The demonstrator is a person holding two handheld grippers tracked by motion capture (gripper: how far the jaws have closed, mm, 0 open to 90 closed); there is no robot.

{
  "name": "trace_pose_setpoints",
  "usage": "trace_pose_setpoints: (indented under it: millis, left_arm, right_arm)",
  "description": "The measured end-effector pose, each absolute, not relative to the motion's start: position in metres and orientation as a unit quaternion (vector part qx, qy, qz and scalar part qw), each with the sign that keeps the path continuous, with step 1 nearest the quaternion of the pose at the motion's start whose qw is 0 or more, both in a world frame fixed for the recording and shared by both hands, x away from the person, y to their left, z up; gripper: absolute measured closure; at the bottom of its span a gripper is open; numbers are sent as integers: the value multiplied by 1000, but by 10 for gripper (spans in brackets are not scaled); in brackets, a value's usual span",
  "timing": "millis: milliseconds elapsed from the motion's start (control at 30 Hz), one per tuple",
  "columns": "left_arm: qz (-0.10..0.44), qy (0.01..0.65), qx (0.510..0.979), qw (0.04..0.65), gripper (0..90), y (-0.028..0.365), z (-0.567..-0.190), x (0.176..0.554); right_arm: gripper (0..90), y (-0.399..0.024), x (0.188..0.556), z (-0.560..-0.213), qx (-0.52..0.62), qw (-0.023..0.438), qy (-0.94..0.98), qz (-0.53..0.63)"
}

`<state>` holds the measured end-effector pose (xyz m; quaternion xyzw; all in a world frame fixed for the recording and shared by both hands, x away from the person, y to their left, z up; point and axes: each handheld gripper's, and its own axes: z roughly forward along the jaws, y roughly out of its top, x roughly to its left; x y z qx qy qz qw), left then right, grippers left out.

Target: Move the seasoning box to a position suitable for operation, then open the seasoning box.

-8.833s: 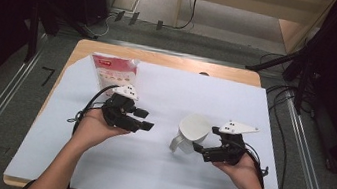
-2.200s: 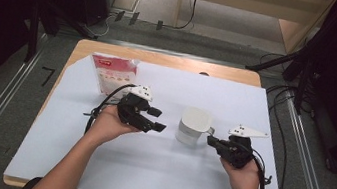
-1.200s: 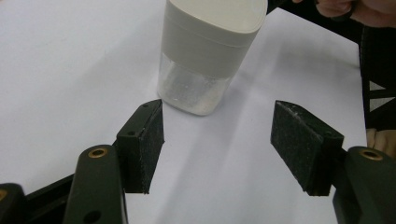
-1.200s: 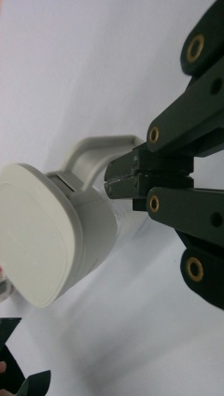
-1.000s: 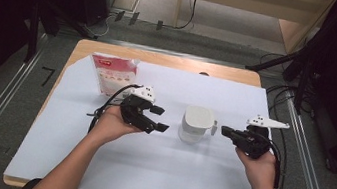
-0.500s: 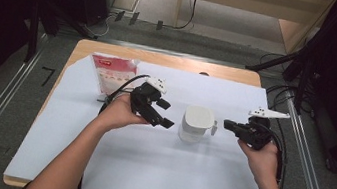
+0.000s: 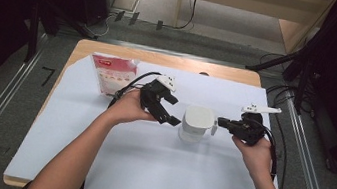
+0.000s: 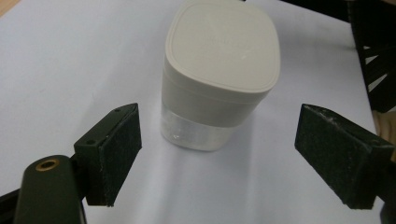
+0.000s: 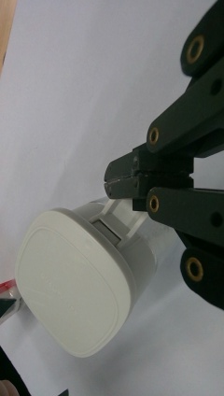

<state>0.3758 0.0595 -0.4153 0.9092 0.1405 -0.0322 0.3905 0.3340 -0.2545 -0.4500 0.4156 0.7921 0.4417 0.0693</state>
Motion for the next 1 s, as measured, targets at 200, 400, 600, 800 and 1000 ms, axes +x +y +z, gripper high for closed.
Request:
trace_pose_setpoints:
  millis: [200,400,600,800,1000]
  left_arm:
    - [-40,138,912,385,156,50,-421,378]
    - [-42,146,911,383,102,43,-426,381]
    - [-42,137,916,375,121,35,-428,382]
    - [-40,130,920,368,124,31,-424,386]
    - [-39,122,920,372,131,25,-426,384]
  right_arm:
    - [900,-253,335,-451,417,68,790,444]
    - [900,-253,335,-452,418,70,789,446]
    - [900,-253,335,-452,418,71,788,447]
    - [900,-253,335,-452,420,71,787,447]
    - [900,-252,335,-452,421,73,787,446]
